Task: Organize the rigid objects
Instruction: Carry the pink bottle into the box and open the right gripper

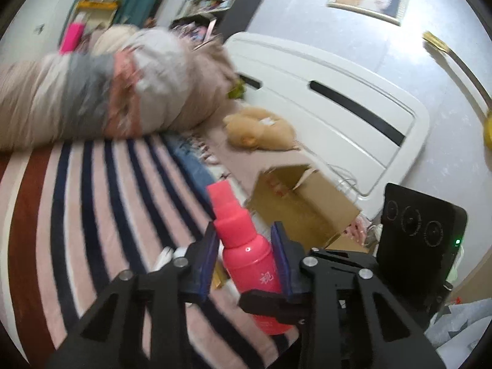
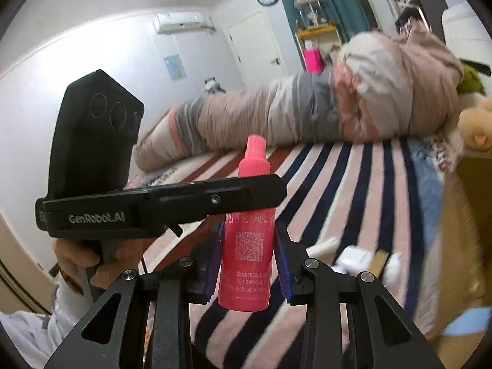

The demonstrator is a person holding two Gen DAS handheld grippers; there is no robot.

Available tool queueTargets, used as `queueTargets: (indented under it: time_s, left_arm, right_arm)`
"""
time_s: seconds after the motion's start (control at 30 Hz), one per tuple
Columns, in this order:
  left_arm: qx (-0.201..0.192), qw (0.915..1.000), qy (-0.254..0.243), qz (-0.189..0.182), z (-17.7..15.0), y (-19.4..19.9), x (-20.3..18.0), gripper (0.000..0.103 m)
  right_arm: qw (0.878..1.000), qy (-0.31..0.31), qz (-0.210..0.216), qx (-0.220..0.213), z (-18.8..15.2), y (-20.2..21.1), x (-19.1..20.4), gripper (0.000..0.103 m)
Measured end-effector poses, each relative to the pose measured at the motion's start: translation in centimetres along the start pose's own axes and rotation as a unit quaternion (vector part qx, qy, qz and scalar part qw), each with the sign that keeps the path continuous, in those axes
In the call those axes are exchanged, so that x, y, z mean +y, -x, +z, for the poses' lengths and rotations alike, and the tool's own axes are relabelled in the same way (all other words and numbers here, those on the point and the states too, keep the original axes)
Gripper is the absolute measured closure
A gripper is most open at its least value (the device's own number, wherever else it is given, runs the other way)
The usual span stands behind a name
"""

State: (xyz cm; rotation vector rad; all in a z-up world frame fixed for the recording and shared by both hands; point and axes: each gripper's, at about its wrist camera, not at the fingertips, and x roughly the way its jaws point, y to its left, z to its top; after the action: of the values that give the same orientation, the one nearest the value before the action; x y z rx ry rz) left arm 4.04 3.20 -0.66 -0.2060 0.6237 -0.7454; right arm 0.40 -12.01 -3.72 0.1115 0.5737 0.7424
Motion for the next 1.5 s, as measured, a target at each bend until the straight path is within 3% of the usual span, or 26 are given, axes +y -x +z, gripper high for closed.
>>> queueTargets:
  time_s: [0.33,0.6,0.93,1.1,1.33,1.5]
  left_arm:
    - [0.01,0.9925,-0.119,-0.027,6.0,-7.4,-11.9,0.075]
    - [0.076,0.9837,-0.155,-0.05,5.5,-16.4,-17.2,0.075]
    - [0.145,0.9745,-0.168,-0.036,3.2,-22.2,-18.6,0.075]
    - [0.159,0.9731,-0.164,-0.031,2.7,-22.6,-18.2,0.064]
    - [0.145,0.9785,-0.145,-0.025,3.1,-21.1,-17.1,0.052]
    - [0.12,0.9838,-0.133,-0.012,4.0,-18.3,-16.0,0.039]
  right_arm:
    - [0.994,-0.013,-0.064,-0.088,1.8,10.3,-6.8,0.076]
    - [0.988,-0.046,-0.13,-0.071,-0.7,14.3,-13.2,0.076]
    - [0.977,-0.036,-0.209,0.008,-3.3,14.5,-16.4,0.076]
    - [0.973,-0.047,-0.226,0.022,-3.9,14.5,-17.0,0.073]
    - [0.971,-0.048,-0.232,0.027,-3.5,14.4,-16.7,0.066]
    - [0.971,-0.048,-0.234,0.021,-2.8,14.5,-15.6,0.05]
